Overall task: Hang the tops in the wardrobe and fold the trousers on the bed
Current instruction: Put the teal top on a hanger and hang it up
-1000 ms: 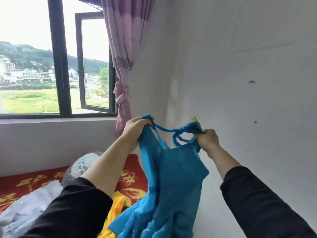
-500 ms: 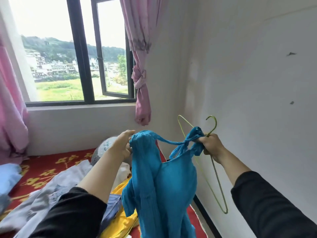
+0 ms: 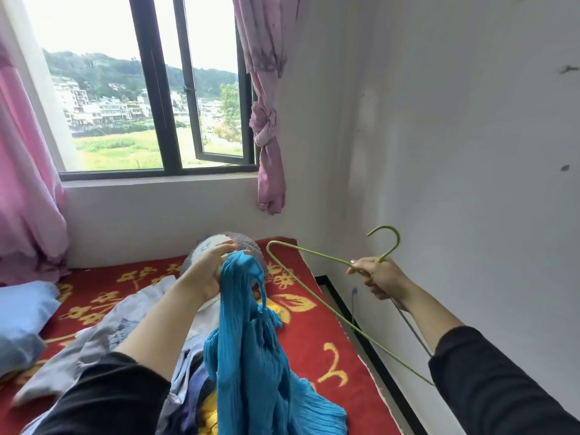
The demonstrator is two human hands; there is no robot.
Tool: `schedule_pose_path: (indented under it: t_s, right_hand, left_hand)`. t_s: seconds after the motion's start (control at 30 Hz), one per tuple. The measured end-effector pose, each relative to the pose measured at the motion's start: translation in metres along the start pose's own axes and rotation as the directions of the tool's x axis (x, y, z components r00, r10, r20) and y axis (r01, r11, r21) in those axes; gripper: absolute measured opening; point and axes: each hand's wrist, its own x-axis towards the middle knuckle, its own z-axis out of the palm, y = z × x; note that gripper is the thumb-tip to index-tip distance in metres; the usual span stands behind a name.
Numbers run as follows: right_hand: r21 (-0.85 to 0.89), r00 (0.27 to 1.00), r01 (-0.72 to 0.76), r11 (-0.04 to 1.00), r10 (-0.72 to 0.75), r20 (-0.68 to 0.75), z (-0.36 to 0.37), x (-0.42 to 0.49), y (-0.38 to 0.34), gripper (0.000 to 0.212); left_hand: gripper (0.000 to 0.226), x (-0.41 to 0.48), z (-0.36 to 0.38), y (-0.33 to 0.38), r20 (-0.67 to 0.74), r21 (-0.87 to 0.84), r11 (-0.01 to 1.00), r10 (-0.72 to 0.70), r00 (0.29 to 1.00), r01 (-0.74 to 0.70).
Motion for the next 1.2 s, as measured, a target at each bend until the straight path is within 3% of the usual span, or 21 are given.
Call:
schedule_pose_path:
  t_s: [0.13,0.3,0.47,0.57,0.63,0.7,0.83,0.9,0.97,1.03,1.07,1.1,1.13,1.17,1.2]
  right_hand:
    - [-0.010,0.988,-0.048,0.999,0.049,0.148,0.004,-0.002,0.009,0.026]
    - [0.007,0.967,-0.022,1.000,0.019,0.254,0.040,-0.005,0.007,0.023]
    - [0.115,0.982,0.077,0.990,-0.095,0.165,0.084,0.004,-0.002,0.027]
    - [0.160,0.984,0.148,0.976,-0.162,0.077,0.094,0.007,-0.014,0.027]
    - [0.167,0.981,0.193,0.967,-0.196,0.003,0.092,0.008,-0.022,0.026]
    - [0.186,0.977,0.215,0.959,-0.210,-0.046,0.086,0.010,-0.027,0.026]
    - [0.274,0.980,0.191,0.943,-0.167,-0.106,0.068,0.012,-0.029,0.026]
    - [0.285,0.982,0.180,0.942,-0.154,-0.112,0.056,0.012,-0.029,0.026]
    - [0.239,0.981,0.186,0.953,-0.164,-0.107,0.048,0.010,-0.031,0.026]
    - [0.177,0.975,0.213,0.961,-0.198,-0.102,0.046,0.007,-0.033,0.027]
    - [0.149,0.971,0.230,0.962,-0.216,-0.106,0.047,0.004,-0.034,0.028]
    - [0.129,0.966,0.247,0.960,-0.234,-0.109,0.050,0.002,-0.035,0.028]
    - [0.116,0.963,0.259,0.959,-0.247,-0.109,0.054,-0.001,-0.036,0.028]
    - [0.114,0.964,0.256,0.960,-0.245,-0.106,0.059,-0.003,-0.035,0.026]
    - [0.120,0.969,0.241,0.963,-0.232,-0.091,0.064,-0.004,-0.034,0.024]
  left_hand:
    - [0.034,0.000,-0.015,0.002,-0.023,0.169,0.985,0.038,0.999,-0.034]
    - [0.041,-0.007,-0.021,0.005,0.122,0.316,0.948,0.009,0.993,-0.048]
    - [0.035,-0.011,-0.020,0.009,0.271,0.439,0.896,-0.065,0.960,-0.064]
    - [0.021,-0.011,-0.030,0.007,0.192,0.530,0.846,-0.055,0.980,-0.056]
    - [0.025,-0.011,-0.040,-0.001,0.150,0.563,0.826,-0.049,0.987,-0.045]
    - [0.036,-0.015,-0.050,-0.016,0.145,0.655,0.755,-0.114,0.983,-0.009]
    - [0.067,-0.017,-0.069,-0.047,0.139,0.876,0.482,-0.283,0.949,0.015]
    - [0.061,-0.011,-0.076,-0.057,0.130,0.920,0.392,-0.325,0.937,0.008]
    - [0.044,-0.008,-0.073,-0.058,0.120,0.923,0.385,-0.312,0.943,0.010]
    - [0.020,-0.005,-0.060,-0.057,0.154,0.840,0.542,-0.206,0.966,-0.018]
    - [0.012,-0.004,-0.050,-0.055,0.141,0.778,0.623,-0.047,0.989,-0.081]
    - [0.010,-0.002,-0.041,-0.053,0.066,0.745,0.642,0.200,0.978,-0.181]
    - [0.013,-0.001,-0.032,-0.051,-0.041,0.764,0.583,0.471,0.881,-0.276]
    - [0.020,-0.001,-0.023,-0.047,-0.076,0.817,0.467,0.668,0.740,-0.338]
    - [0.031,0.000,-0.016,-0.044,-0.007,0.876,0.318,0.760,0.650,-0.362]
